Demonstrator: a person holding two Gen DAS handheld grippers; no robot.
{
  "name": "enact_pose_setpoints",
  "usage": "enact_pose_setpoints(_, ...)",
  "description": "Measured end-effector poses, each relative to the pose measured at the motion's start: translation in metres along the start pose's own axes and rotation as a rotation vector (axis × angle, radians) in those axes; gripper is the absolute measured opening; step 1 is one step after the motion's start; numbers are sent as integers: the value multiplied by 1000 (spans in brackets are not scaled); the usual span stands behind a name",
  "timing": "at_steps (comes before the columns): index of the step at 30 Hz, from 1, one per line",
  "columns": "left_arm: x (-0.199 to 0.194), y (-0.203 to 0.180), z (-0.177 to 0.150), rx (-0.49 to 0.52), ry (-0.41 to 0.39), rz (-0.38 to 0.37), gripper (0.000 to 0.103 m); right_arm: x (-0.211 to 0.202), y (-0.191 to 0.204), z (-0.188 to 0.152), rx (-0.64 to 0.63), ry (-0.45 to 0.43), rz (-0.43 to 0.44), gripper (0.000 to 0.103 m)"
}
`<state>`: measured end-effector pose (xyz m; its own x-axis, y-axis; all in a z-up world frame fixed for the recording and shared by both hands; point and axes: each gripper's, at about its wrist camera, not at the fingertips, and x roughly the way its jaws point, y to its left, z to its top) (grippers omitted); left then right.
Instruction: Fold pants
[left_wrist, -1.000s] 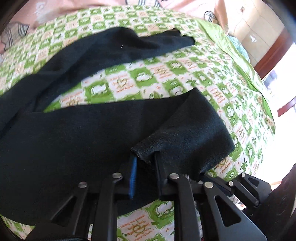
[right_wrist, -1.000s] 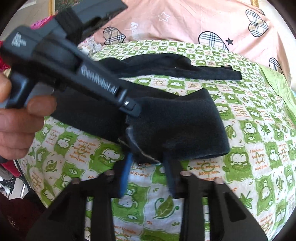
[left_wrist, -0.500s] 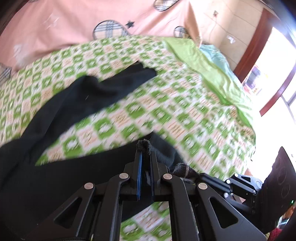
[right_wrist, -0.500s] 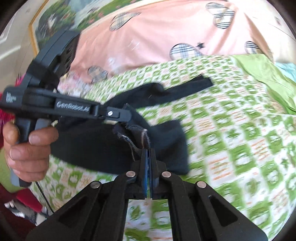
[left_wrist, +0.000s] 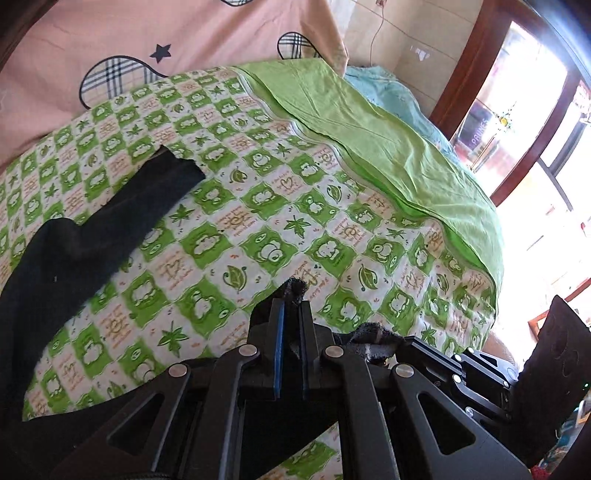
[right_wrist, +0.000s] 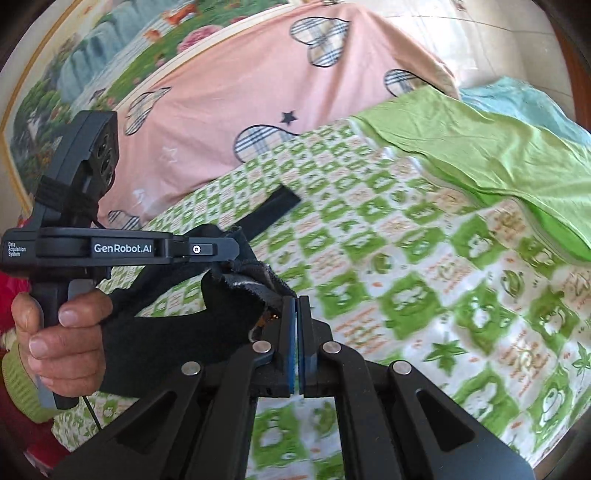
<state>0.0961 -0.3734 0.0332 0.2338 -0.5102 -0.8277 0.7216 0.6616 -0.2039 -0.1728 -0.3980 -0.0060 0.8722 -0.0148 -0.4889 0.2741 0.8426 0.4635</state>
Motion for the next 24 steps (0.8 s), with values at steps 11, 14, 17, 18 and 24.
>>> enact_pose_setpoints(11,46,-6,8,-24,81,-24,11,8,-38,-5,91,51,-132,1)
enact_pose_setpoints(14,35,4,8,-45,76,-41,19,4,-42,0,103,50,-140,1)
enact_pose_setpoints(17,21,17,5,-52,70,-39,26,6,-37,8,86,60,-122,2)
enact_pose_setpoints(18,15,22,4,-51,63,-21,37,8,-34,11,81,64,-111,2)
enact_pose_setpoints(24,-20,63,-4,-66,23,64,48,32,-6,29,40,97,-54,7)
